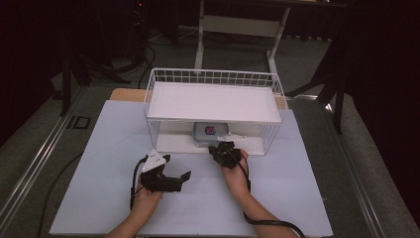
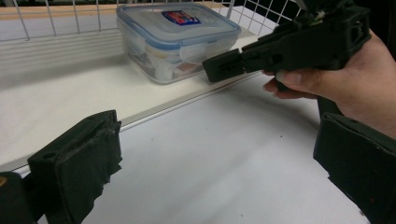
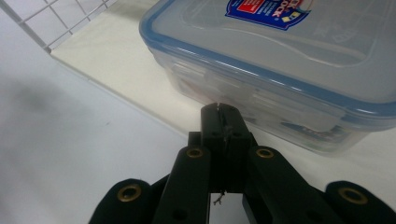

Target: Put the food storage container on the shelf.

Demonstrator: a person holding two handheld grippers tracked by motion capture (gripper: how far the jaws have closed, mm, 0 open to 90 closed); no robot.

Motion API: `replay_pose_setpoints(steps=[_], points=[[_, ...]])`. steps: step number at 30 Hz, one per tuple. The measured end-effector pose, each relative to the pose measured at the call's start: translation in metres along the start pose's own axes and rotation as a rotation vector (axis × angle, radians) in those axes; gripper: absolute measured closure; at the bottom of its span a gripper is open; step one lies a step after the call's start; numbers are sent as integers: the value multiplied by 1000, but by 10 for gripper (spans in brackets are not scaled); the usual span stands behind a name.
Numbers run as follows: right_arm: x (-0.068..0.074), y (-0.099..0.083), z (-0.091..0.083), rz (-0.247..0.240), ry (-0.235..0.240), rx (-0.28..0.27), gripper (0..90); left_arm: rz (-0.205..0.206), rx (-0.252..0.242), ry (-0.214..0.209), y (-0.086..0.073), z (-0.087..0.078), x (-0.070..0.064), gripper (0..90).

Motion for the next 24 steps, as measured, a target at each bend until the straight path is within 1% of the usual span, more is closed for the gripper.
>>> replay_pose_setpoints(steps=[3, 8, 10, 13, 19, 24], points=[[-1, 3, 3, -4, -15, -3, 900, 1, -1, 1, 0, 0, -1, 18], [-2, 8, 7, 19, -23, -6, 900, 2, 1, -1, 0, -1, -1, 18], [-5, 10, 8, 11, -33, -10, 900, 3, -1, 2, -1, -1, -1, 18], [-7, 13, 10, 21, -47, -16, 899, 0, -1, -2, -1, -1, -1, 18], [-7, 14, 11, 34, -37, -18, 897, 2, -2, -1, -1, -1, -1, 18], [-2, 11, 9, 15, -36, -23, 897, 6, -3, -1, -1, -2, -2, 18]])
Point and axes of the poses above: each handheld gripper's, and its own axes: z roughly forward along the jaws, y roughly out of its top, x roughly to its left, the point moved 2 cm from there along z, roughly forward along the jaws, and after that the axes turned 6 degrees about y, right-handed, at the moved point
